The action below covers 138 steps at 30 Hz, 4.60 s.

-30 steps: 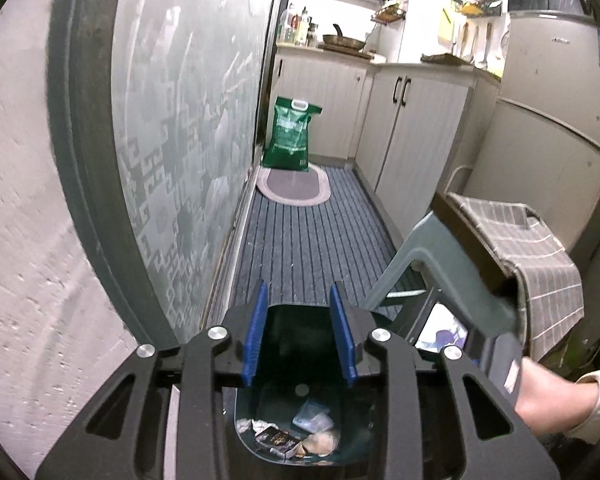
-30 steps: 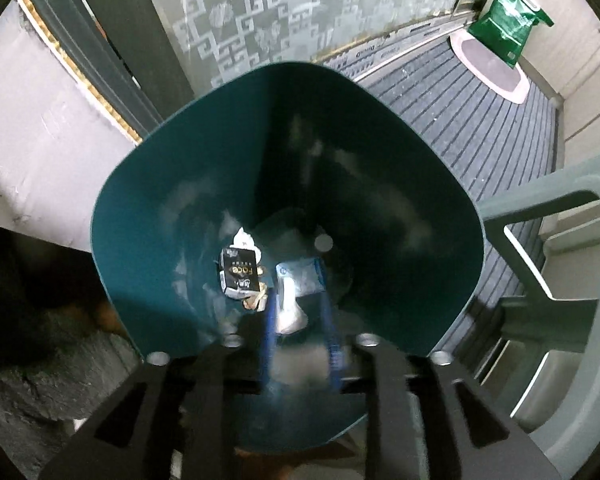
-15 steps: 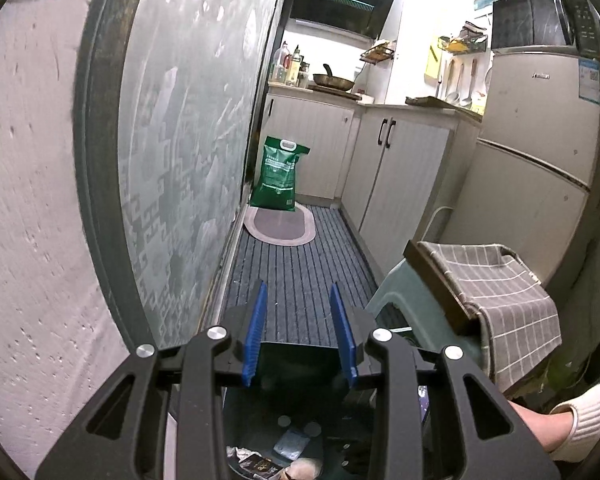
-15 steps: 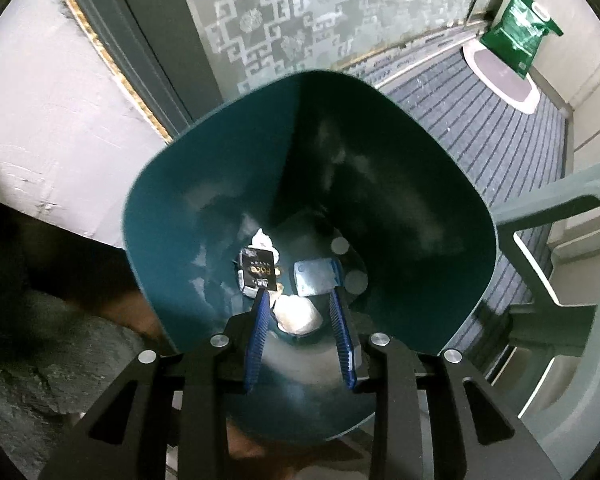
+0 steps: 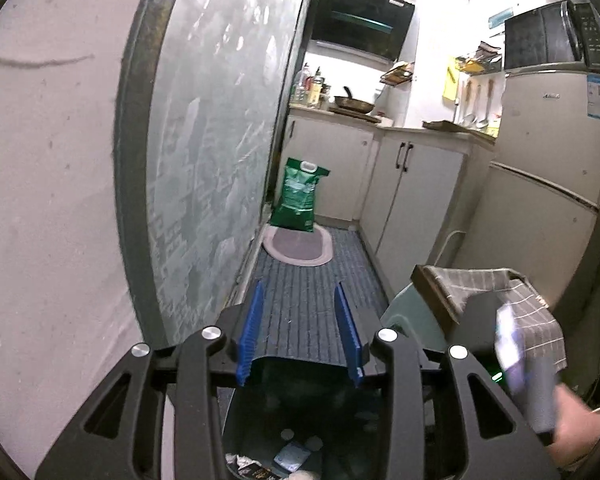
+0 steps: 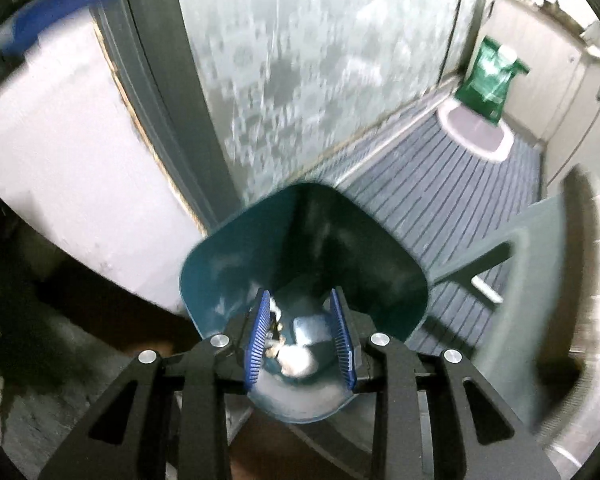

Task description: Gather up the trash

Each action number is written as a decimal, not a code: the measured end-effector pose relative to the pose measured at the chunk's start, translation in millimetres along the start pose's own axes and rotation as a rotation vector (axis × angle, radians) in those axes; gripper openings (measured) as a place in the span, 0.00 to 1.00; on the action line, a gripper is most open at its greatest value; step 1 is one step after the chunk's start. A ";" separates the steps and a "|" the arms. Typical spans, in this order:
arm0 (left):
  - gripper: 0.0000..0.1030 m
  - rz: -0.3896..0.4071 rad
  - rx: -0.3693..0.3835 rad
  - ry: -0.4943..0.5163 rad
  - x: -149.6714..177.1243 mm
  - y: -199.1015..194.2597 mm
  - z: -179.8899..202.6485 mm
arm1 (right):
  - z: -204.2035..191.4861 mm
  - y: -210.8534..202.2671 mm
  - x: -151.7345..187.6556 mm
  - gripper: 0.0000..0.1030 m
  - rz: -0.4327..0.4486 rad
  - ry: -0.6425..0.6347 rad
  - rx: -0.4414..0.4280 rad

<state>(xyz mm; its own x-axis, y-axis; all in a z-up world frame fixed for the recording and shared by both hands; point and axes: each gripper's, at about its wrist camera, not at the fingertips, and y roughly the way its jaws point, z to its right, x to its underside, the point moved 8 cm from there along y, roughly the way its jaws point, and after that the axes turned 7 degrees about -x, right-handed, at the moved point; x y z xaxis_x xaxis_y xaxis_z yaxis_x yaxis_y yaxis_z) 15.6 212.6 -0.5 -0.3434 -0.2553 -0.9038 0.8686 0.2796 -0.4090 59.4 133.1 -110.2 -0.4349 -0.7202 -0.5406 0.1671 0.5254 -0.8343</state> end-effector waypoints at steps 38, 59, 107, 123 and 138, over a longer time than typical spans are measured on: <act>0.97 -0.100 -0.077 0.105 74.3 -24.6 63.0 | 67.5 -195.9 118.0 0.97 0.402 0.249 0.275; 0.97 -0.102 -0.101 0.108 76.7 -26.5 67.7 | 71.0 -198.8 122.3 0.97 0.407 0.275 0.276; 0.97 -0.095 -0.101 0.115 75.1 -27.6 69.0 | 68.7 -198.1 122.0 0.97 0.402 0.271 0.272; 0.97 -0.097 -0.098 0.118 76.1 -27.6 69.9 | 68.9 -198.5 122.2 0.97 0.403 0.271 0.271; 0.97 -0.099 -0.094 0.120 76.2 -27.0 71.3 | 69.5 -198.4 122.7 0.97 0.403 0.271 0.271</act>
<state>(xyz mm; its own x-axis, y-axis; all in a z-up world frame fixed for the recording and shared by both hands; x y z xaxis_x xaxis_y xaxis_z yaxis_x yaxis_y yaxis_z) -8.6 119.6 -49.4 -0.4707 -0.1755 -0.8646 0.7931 0.3452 -0.5019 34.5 -91.0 -18.6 -0.4954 -0.3255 -0.8054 0.5735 0.5738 -0.5847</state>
